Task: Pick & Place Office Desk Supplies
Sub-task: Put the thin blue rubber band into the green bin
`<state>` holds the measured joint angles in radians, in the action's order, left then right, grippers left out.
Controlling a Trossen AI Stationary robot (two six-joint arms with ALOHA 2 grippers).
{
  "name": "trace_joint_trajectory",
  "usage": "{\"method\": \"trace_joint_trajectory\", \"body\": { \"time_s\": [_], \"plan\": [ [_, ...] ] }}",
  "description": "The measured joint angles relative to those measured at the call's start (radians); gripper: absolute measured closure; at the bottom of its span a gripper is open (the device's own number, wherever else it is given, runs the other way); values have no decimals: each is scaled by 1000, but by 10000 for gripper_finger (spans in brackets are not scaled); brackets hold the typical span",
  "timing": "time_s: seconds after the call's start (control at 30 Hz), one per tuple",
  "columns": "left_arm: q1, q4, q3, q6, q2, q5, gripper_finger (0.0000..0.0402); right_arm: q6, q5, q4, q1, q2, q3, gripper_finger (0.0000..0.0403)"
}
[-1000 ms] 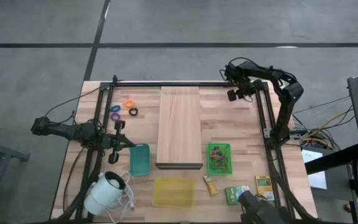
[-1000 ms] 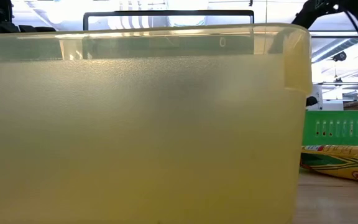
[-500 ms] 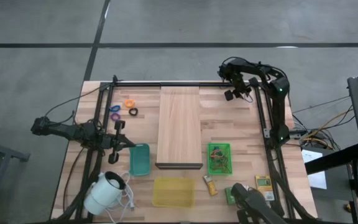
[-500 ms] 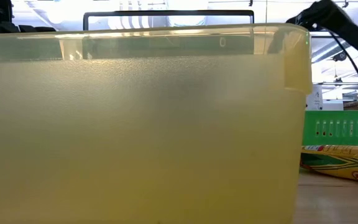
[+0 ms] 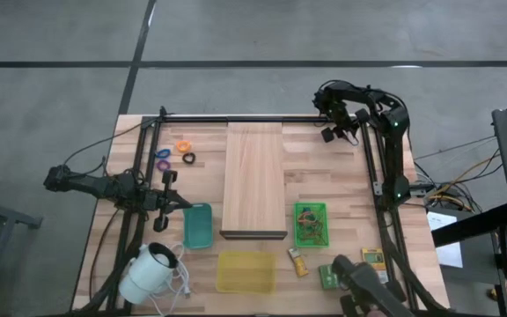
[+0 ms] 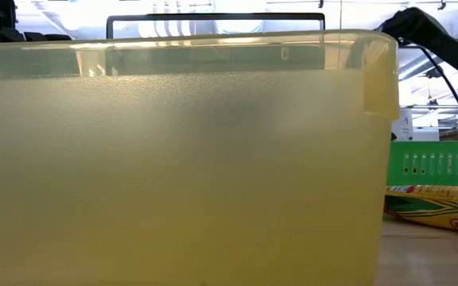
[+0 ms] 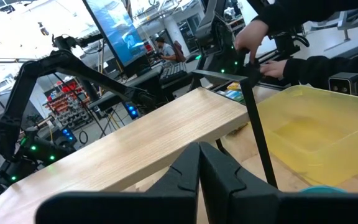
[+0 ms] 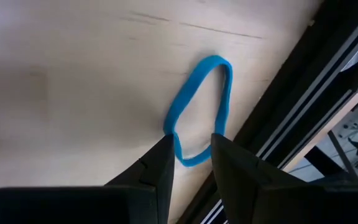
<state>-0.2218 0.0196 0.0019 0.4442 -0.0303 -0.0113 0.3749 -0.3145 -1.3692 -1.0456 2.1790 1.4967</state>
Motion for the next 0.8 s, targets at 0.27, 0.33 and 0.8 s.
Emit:
{"method": "trace_joint_trajectory", "body": {
  "time_s": [0.27,0.33,0.8],
  "plan": [
    [0,0,0,0,0,0,390,-24,47,13,-8,6,-8,311],
    [0,0,0,0,0,0,390,-24,51,13,-6,7,-9,315],
    [0,0,0,0,0,0,390,-13,88,0,1,9,-12,325]
  ]
}}
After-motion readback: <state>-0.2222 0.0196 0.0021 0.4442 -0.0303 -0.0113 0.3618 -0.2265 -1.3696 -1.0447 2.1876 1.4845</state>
